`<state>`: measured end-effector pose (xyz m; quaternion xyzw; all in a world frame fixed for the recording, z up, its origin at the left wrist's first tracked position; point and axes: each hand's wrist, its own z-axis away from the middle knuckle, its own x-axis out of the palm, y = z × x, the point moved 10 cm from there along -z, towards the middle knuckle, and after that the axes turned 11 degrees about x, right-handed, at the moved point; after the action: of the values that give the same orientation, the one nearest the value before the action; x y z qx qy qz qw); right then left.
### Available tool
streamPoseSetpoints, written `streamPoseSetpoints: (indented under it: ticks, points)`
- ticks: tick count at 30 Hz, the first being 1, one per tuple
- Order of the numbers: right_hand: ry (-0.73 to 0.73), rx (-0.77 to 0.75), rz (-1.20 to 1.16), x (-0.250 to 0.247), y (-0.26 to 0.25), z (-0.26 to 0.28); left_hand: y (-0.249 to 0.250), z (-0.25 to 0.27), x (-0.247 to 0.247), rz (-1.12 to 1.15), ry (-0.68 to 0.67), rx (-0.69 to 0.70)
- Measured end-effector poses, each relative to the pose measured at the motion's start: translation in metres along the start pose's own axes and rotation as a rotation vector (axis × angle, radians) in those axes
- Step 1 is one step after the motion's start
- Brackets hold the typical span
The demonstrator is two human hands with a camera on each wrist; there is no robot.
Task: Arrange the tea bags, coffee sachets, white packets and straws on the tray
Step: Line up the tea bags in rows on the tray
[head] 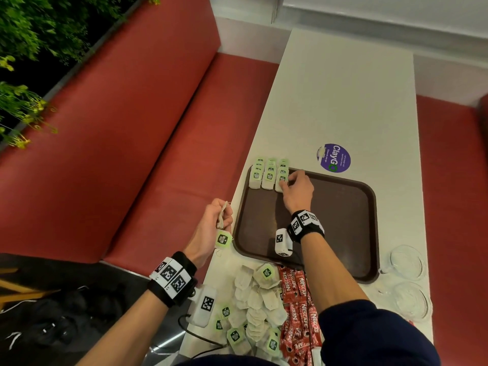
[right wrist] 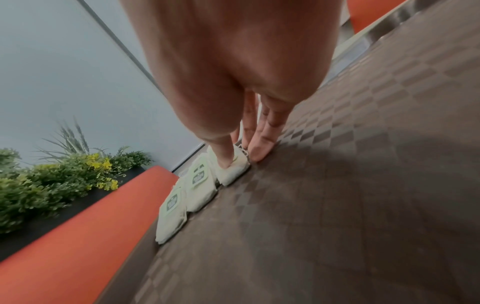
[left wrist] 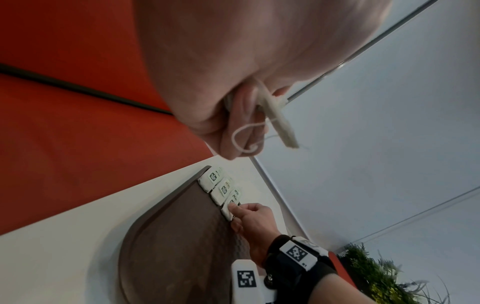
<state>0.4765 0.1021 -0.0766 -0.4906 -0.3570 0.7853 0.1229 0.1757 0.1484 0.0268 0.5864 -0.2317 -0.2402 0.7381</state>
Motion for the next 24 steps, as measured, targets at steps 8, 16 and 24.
streamPoseSetpoints:
  ticks: [8,16,24]
  points:
    - [-0.010,0.012,0.011,0.004,-0.003,0.001,0.001,-0.001,-0.003,-0.138,-0.006,-0.023]
    - [-0.256,-0.060,-0.327,-0.045,-0.072,0.111,0.023,-0.002,0.003,-0.159,0.003,0.181]
    - [-0.474,-0.107,-0.350,-0.057,-0.096,0.204,0.039,0.004,0.012,-0.391,0.040,0.317]
